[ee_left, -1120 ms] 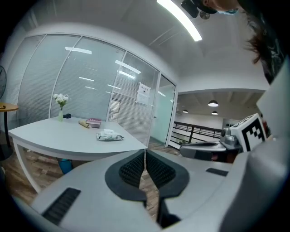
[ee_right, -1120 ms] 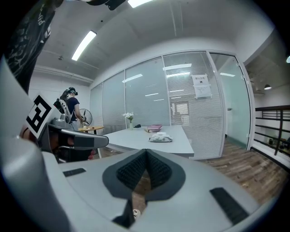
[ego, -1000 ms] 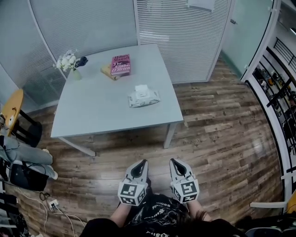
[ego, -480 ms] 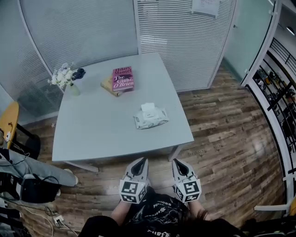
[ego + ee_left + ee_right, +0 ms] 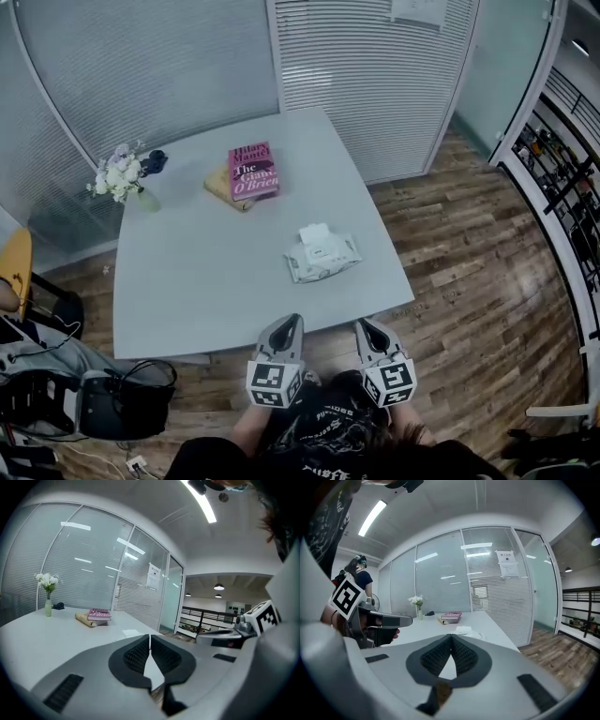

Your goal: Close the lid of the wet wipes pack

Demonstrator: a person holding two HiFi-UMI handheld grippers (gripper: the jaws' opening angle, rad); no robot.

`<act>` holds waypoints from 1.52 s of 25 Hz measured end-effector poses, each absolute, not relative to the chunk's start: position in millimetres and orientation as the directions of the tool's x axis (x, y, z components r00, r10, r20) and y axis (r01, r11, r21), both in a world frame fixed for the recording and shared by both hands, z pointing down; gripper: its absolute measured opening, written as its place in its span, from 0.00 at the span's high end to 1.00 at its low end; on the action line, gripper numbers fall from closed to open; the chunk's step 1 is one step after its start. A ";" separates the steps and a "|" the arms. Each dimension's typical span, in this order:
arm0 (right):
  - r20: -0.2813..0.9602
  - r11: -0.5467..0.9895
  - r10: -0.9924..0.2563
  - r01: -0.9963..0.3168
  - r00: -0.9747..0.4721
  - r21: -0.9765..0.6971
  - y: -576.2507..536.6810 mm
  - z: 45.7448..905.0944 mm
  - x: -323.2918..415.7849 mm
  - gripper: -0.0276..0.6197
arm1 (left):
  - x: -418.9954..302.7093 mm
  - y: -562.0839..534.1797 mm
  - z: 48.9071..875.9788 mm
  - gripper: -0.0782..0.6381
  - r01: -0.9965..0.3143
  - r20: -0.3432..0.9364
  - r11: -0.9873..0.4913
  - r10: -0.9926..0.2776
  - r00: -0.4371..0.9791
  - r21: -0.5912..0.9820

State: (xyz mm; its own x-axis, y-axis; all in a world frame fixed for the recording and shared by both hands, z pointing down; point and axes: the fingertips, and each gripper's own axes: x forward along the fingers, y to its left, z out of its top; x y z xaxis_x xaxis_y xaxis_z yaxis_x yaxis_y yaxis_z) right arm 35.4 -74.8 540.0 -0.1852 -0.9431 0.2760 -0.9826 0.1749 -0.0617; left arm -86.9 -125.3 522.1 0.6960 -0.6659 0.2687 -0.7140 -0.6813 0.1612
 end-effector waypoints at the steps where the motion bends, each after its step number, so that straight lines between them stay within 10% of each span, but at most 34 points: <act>1: 0.282 0.175 -0.941 -0.982 -0.186 -0.066 -77.8 540.5 36.4 0.96 | -86.6 -128.2 522.2 0.87 -0.712 0.270 -0.681 -0.663 0.698 0.169; 30: 0.349 0.440 -0.810 -0.882 -0.470 -0.167 -278.1 538.1 100.7 0.95 | -21.6 -267.7 529.2 0.87 -0.820 0.339 -0.556 -0.752 0.565 0.135; 38: 0.423 0.553 -0.712 -0.819 -0.561 -0.155 -334.8 549.7 92.3 0.80 | -29.2 -296.4 570.4 0.87 -0.875 0.436 -0.460 -0.764 0.476 0.149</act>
